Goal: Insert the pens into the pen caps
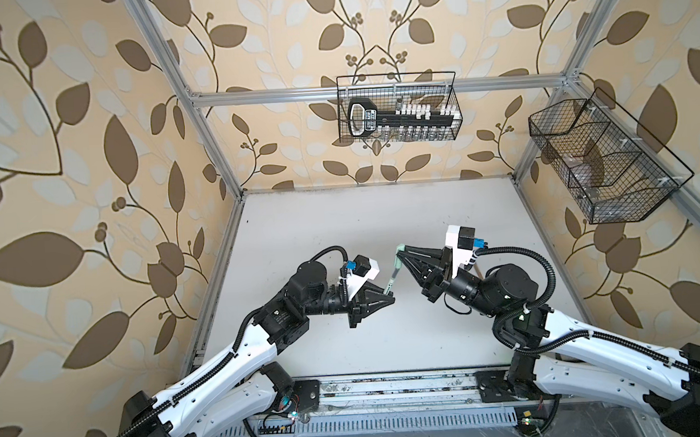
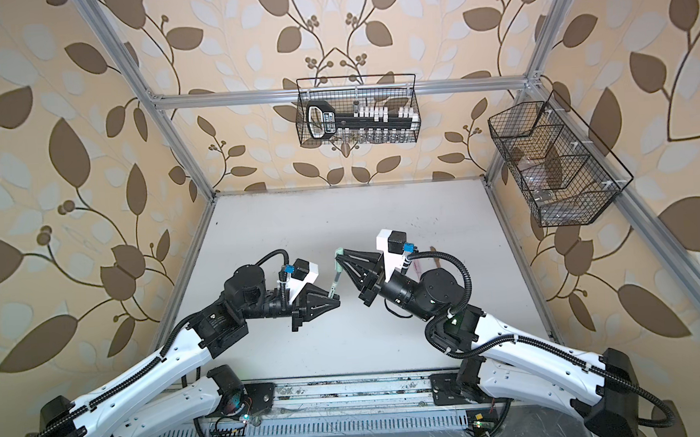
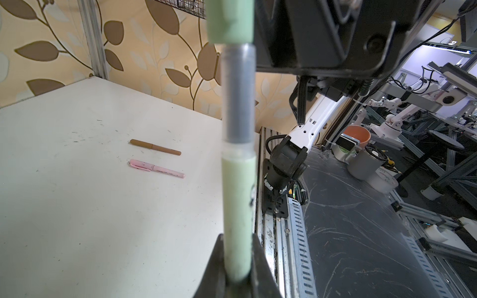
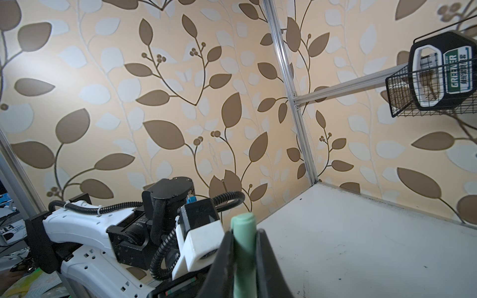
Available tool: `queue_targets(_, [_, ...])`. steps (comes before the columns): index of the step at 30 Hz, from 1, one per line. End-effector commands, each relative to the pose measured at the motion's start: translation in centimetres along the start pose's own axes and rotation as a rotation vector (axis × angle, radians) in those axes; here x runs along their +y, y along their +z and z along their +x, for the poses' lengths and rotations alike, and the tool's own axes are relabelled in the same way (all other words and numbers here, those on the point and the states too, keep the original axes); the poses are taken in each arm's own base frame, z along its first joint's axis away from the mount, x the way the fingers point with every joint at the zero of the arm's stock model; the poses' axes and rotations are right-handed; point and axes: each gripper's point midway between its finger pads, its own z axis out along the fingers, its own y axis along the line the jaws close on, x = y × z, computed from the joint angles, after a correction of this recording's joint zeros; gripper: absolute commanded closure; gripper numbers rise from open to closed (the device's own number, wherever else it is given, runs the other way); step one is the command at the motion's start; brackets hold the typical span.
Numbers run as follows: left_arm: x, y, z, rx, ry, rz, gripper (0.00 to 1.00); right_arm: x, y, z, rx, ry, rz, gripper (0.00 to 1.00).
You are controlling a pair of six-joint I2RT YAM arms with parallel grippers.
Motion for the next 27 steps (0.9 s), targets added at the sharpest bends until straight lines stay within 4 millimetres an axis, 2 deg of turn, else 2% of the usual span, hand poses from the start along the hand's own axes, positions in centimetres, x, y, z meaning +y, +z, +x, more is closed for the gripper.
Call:
queue_targets(1, [-1.4, -1.2, -4.6, -0.116, 0.129, 0.009, 1.00, -0.4, -0.7, 0.4, 0.013, -0.001, 0.022, 0.85])
queue_targets(11, [-0.7, -1.0, -4.8, -0.106, 0.131, -0.028, 1.00, 0.4, -1.6, -0.5, -0.029, 0.018, -0.010, 0.85])
queue_targets(16, [-1.3, -0.6, -5.5, -0.110, 0.128, 0.029, 1.00, 0.3, -1.3, 0.0, -0.017, -0.004, -0.001, 0.85])
queue_targets(21, [-0.6, -0.2, -5.0, -0.086, 0.112, 0.011, 1.00, 0.3, -1.0, 0.3, 0.020, -0.035, 0.007, 0.85])
queue_targets(27, [0.1, -0.1, -4.4, -0.061, 0.096, -0.023, 1.00, 0.2, -1.7, -0.2, 0.018, -0.051, 0.026, 0.85])
